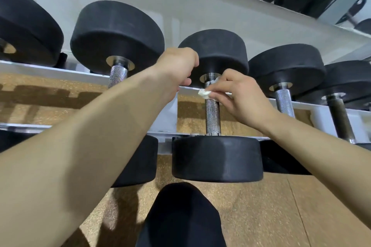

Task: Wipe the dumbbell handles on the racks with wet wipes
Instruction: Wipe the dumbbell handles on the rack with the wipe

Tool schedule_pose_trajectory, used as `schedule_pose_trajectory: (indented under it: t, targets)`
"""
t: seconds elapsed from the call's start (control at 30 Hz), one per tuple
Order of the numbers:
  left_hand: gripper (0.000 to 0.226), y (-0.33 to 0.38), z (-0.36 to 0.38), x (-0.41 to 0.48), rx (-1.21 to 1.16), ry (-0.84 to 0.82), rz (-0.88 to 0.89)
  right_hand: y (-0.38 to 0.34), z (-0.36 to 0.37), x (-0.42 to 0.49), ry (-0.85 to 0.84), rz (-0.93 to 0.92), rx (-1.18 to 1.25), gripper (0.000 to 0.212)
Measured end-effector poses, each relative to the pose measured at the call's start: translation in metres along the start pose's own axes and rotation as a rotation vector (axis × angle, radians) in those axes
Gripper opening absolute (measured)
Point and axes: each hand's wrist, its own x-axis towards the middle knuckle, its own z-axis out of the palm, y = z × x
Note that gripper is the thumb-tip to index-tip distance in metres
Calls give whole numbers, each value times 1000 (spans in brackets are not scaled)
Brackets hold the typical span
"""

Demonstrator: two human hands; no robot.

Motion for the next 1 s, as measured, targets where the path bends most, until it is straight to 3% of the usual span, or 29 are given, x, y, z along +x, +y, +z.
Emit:
schedule_pose_trajectory:
  t: [0.1, 0.27, 0.37, 0.43, 0.53, 0.63, 0.87, 1.0]
  targets:
    - [18, 3, 0, -1, -9, -1, -9, -8, 1, -7, 3, 14, 16, 13]
    - [20, 7, -2, -3, -21, -20, -15, -11, -20, -10, -312, -115, 148, 12]
    - [25, 8, -1, -3, -21, -25, -5, -6, -26, 6, -404, -187, 73, 10]
    - [24, 8, 0, -2, -6, -22, 5, -4, -20, 15, -288, -233, -38, 7]
    - [20, 8, 1, -3, 5, -24, 14, -1, -5, 17, -30, -103, -262, 10]
    - [19, 8, 1, -3, 3, -27, 12, 1, 1, 8, 4, -25, -246, 21]
    - [26, 7, 2, -3, -13, -26, 26, -1, -27, 10, -228, -36, 50, 20]
    - [22, 6, 3, -1, -16, -17, 34, -9, -35, 0, -540, 7, 198, 16]
